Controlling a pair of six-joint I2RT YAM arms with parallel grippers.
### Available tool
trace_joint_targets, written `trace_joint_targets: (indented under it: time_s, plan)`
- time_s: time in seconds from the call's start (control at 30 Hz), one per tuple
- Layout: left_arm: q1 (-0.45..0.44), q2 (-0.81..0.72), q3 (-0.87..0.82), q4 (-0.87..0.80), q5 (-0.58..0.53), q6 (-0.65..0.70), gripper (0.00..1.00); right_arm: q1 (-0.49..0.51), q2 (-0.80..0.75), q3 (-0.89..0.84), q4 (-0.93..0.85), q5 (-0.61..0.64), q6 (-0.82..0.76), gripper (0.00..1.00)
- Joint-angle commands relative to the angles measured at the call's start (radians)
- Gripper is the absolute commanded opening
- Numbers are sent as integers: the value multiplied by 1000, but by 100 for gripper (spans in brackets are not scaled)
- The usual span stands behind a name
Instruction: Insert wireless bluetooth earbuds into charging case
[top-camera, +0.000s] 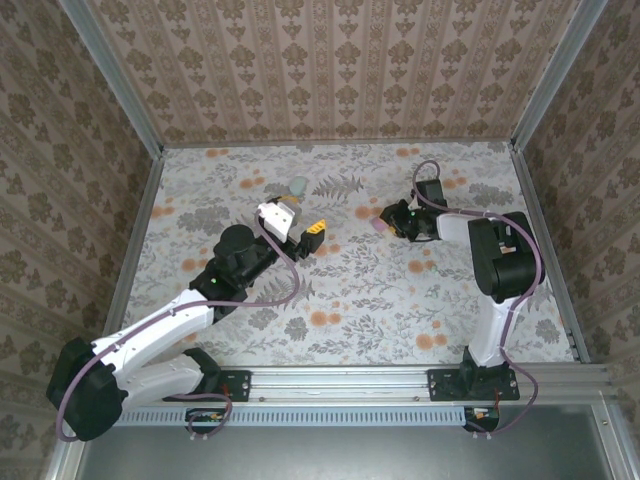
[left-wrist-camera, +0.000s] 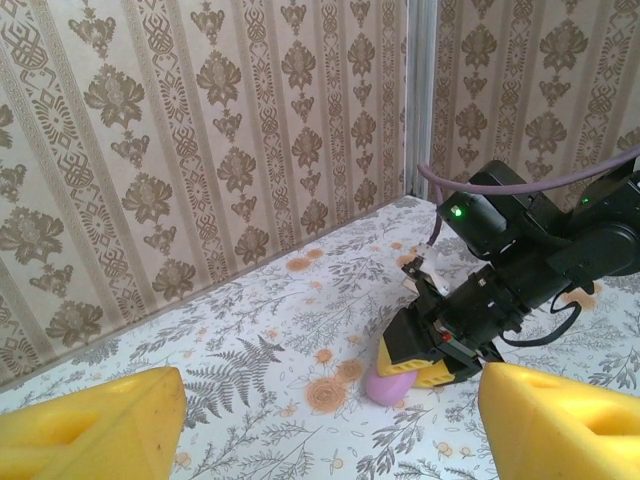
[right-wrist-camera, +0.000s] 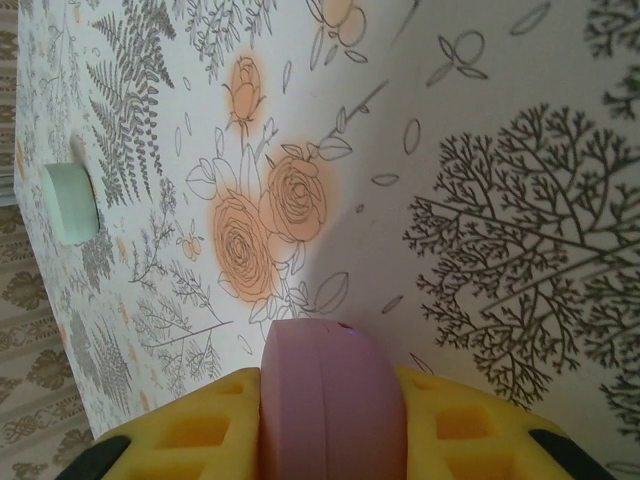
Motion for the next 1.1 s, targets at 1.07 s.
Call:
trace_joint_targets:
  time_s: [1.07]
  plan:
    - [60,117,203,-355,-91,-89,79,-42,-176,54,-337,46,-235,64]
